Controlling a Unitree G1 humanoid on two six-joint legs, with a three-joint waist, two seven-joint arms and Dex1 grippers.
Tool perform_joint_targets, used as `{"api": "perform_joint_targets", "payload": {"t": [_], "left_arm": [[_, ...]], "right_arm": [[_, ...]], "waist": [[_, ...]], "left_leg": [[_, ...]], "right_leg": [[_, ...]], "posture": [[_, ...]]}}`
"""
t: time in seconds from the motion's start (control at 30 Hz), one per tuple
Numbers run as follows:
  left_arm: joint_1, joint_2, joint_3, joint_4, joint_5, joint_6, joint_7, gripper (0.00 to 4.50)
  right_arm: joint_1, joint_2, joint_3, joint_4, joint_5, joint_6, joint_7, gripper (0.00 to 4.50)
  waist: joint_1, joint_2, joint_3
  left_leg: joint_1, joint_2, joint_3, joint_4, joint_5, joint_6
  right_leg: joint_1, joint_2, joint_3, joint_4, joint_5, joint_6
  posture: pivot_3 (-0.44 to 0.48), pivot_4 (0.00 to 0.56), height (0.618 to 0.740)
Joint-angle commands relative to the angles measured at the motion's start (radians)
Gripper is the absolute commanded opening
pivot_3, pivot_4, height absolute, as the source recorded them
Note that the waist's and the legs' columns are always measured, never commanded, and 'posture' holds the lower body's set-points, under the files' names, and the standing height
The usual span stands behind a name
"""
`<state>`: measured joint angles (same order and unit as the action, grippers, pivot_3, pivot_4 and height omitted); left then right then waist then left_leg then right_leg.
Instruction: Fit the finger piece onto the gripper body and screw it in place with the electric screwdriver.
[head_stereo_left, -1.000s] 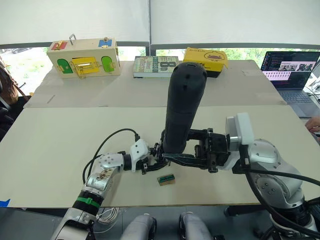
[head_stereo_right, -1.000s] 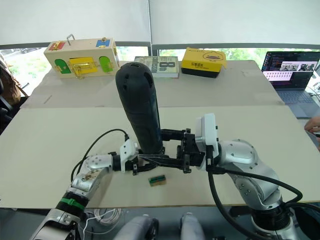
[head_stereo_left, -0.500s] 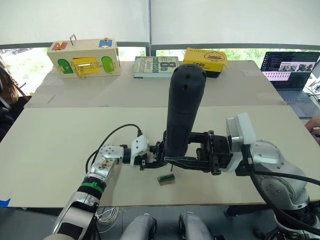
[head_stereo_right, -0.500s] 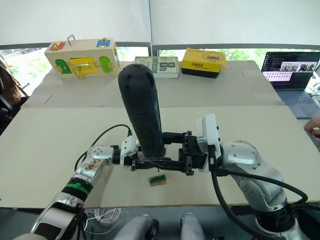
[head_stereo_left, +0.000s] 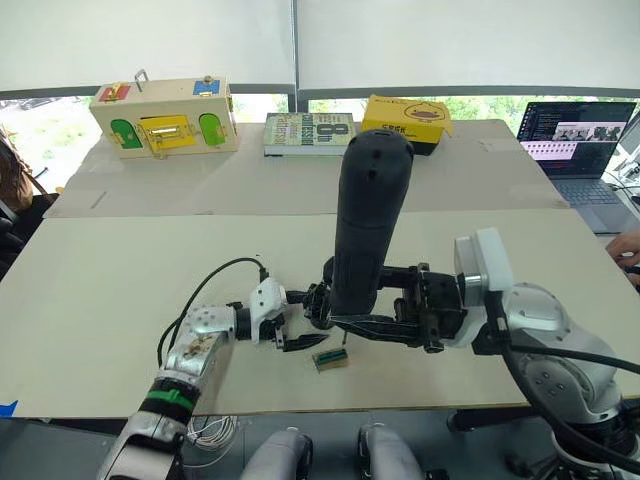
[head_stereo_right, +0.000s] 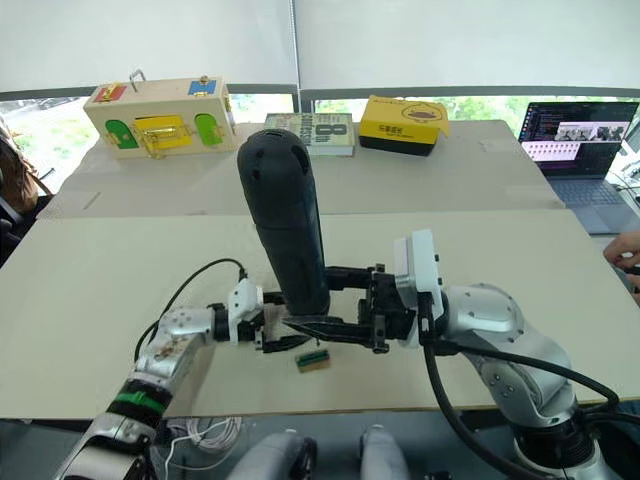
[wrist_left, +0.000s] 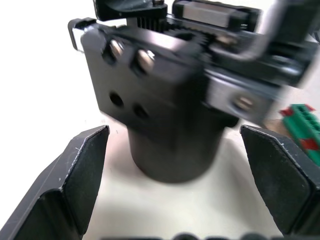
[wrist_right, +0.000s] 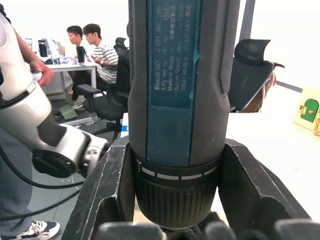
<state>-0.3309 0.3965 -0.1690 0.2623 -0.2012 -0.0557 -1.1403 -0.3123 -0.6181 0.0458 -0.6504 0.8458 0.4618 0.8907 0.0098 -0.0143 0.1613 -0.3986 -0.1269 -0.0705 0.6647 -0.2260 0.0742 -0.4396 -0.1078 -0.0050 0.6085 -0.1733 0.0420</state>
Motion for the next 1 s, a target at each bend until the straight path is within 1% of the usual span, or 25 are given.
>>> {"api": "perform_joint_targets", "payload": {"t": [0.03, 0.2, 0.33, 0.57, 0.8, 0.83, 0.9, 0.97, 1.0], "left_arm": [[0.047, -0.005, -0.003, -0.088, 0.008, 0.043, 0.066, 4.42], [0.079, -0.039, -0.032, -0.149, 0.035, 0.074, 0.151, 4.42], [0.083, -0.061, -0.048, -0.146, 0.056, 0.079, 0.195, 4.42], [0.056, -0.073, -0.067, -0.114, 0.08, 0.074, 0.216, 4.42], [0.041, -0.073, -0.086, -0.106, 0.09, 0.067, 0.205, 4.42], [0.041, -0.073, -0.087, -0.105, 0.09, 0.068, 0.204, 4.2], [0.04, -0.075, -0.09, -0.101, 0.09, 0.071, 0.207, 3.58], [0.038, -0.076, -0.094, -0.099, 0.093, 0.079, 0.21, 2.64], [0.038, -0.076, -0.096, -0.097, 0.095, 0.083, 0.211, 2.28]], "right_arm": [[-0.008, -0.004, -0.04, -0.046, 0.031, -0.011, 0.0, 1.9], [-0.012, 0.0, -0.036, -0.042, 0.025, -0.013, 0.0, 1.9], [-0.014, -0.001, -0.035, -0.041, 0.023, -0.013, 0.0, 1.9], [-0.023, 0.001, -0.032, -0.036, 0.018, -0.013, 0.0, 1.9], [-0.027, 0.004, -0.029, -0.034, 0.011, -0.015, -0.006, 1.9], [-0.028, 0.005, -0.028, -0.033, 0.01, -0.015, -0.006, 1.9], [-0.027, 0.006, -0.028, -0.031, 0.007, -0.017, -0.007, 1.9], [-0.027, 0.006, -0.029, -0.031, 0.006, -0.019, -0.007, 1.9], [-0.027, 0.006, -0.031, -0.031, 0.006, -0.02, -0.005, 1.9]], "waist": [[0.002, 0.0, 0.0], [0.008, 0.0, 0.0], [0.016, 0.0, 0.0], [0.032, 0.0, 0.0], [0.033, 0.0, 0.0], [0.033, 0.0, 0.0], [0.034, 0.0, 0.0], [0.034, 0.0, 0.0], [0.034, 0.0, 0.0]], "left_leg": [[0.0, 0.0, 0.0, 0.0, 0.0, 0.0], [0.0, 0.0, 0.0, 0.0, 0.0, -0.001], [0.0, -0.001, 0.0, 0.0, 0.0, -0.001], [0.0, -0.001, 0.0, 0.0, 0.0, -0.001], [0.0, -0.001, 0.0, 0.0, 0.0, -0.001], [0.0, -0.001, 0.0, 0.0, 0.0, -0.001], [0.0, -0.001, 0.0, 0.0, 0.0, -0.001], [0.0, -0.001, 0.0, 0.0, 0.0, -0.001], [0.0, -0.001, 0.0, 0.0, 0.0, -0.001]], "right_leg": [[0.0, 0.0, 0.0, 0.0, 0.0, 0.0], [0.001, 0.0, -0.001, 0.0, 0.0, 0.0], [0.001, 0.0, -0.001, 0.0, 0.0, 0.001], [0.001, 0.0, -0.002, 0.0, 0.0, 0.001], [0.002, 0.0, -0.002, -0.001, 0.0, 0.001], [0.001, 0.0, -0.002, -0.001, 0.0, 0.001], [0.002, 0.0, -0.002, -0.001, 0.0, 0.001], [0.002, 0.0, -0.002, -0.001, 0.0, 0.001], [0.002, 0.0, -0.002, -0.001, 0.0, 0.001]], "posture": [[0.0, 0.15, 0.74], [0.0, 0.15, 0.74], [0.0, 0.15, 0.74], [0.0, 0.15, 0.74], [0.0, 0.15, 0.74], [0.0, 0.15, 0.74], [0.0, 0.15, 0.74], [0.0, 0.15, 0.74], [0.0, 0.15, 0.74]]}}
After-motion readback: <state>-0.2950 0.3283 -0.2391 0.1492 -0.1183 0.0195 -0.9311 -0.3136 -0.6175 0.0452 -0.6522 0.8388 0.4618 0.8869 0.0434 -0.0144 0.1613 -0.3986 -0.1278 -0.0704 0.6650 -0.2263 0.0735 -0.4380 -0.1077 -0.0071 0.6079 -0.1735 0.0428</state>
